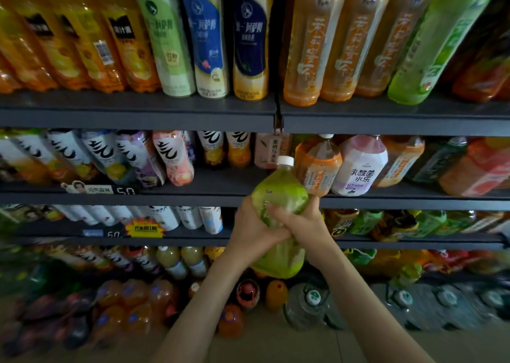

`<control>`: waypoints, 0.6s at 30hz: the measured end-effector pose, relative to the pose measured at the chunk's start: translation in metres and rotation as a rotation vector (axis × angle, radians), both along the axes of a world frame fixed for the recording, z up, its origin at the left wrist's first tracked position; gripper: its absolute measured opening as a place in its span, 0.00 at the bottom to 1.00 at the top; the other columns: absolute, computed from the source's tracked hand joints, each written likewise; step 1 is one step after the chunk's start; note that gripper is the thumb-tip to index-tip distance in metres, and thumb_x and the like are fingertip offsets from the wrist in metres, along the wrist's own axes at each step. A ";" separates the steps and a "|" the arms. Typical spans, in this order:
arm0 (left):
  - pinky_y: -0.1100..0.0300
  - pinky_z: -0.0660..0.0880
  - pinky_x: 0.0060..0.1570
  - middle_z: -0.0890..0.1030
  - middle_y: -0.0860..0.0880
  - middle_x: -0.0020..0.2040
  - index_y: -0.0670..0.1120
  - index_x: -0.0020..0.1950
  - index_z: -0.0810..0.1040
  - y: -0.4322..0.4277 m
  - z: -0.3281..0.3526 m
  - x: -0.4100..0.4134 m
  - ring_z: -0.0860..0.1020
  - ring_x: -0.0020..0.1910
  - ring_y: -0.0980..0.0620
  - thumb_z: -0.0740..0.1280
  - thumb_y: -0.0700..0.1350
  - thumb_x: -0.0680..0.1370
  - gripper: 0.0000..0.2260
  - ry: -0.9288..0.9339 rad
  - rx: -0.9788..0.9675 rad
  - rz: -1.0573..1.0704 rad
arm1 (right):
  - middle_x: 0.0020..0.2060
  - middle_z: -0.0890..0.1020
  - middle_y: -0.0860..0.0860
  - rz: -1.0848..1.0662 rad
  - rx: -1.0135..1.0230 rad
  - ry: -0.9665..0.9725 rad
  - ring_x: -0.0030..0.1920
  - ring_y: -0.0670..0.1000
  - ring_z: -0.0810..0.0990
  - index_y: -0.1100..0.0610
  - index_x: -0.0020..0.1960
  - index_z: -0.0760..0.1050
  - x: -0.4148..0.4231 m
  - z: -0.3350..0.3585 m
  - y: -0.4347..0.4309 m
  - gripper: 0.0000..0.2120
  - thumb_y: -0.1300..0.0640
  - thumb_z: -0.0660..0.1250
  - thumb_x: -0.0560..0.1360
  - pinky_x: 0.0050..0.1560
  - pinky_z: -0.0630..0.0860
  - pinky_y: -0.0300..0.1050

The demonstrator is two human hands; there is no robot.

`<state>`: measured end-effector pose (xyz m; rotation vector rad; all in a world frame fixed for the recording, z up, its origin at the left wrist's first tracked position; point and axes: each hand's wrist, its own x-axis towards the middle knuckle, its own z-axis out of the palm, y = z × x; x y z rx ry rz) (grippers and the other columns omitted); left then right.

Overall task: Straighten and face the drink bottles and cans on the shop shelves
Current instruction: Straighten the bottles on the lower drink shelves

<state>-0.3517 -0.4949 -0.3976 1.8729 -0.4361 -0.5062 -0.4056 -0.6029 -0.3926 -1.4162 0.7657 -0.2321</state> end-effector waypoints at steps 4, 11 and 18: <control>0.53 0.75 0.57 0.72 0.57 0.59 0.57 0.62 0.63 -0.008 0.014 0.005 0.73 0.59 0.57 0.75 0.69 0.56 0.41 0.096 0.154 -0.273 | 0.54 0.79 0.57 -0.081 0.230 -0.014 0.50 0.57 0.82 0.56 0.62 0.67 -0.023 0.009 -0.020 0.33 0.51 0.78 0.63 0.45 0.82 0.55; 0.64 0.77 0.47 0.83 0.61 0.48 0.61 0.52 0.75 -0.047 0.024 -0.010 0.81 0.49 0.62 0.76 0.51 0.69 0.16 0.241 0.025 -0.431 | 0.55 0.81 0.57 -0.078 0.308 -0.042 0.49 0.56 0.84 0.58 0.64 0.70 -0.058 0.015 -0.055 0.31 0.52 0.77 0.66 0.42 0.81 0.52; 0.64 0.71 0.49 0.78 0.62 0.53 0.58 0.55 0.76 -0.086 0.005 -0.003 0.75 0.53 0.63 0.66 0.61 0.74 0.12 0.238 0.075 -0.226 | 0.53 0.82 0.56 -0.200 0.277 -0.025 0.48 0.56 0.84 0.58 0.63 0.71 -0.083 -0.006 -0.094 0.33 0.50 0.79 0.62 0.45 0.82 0.56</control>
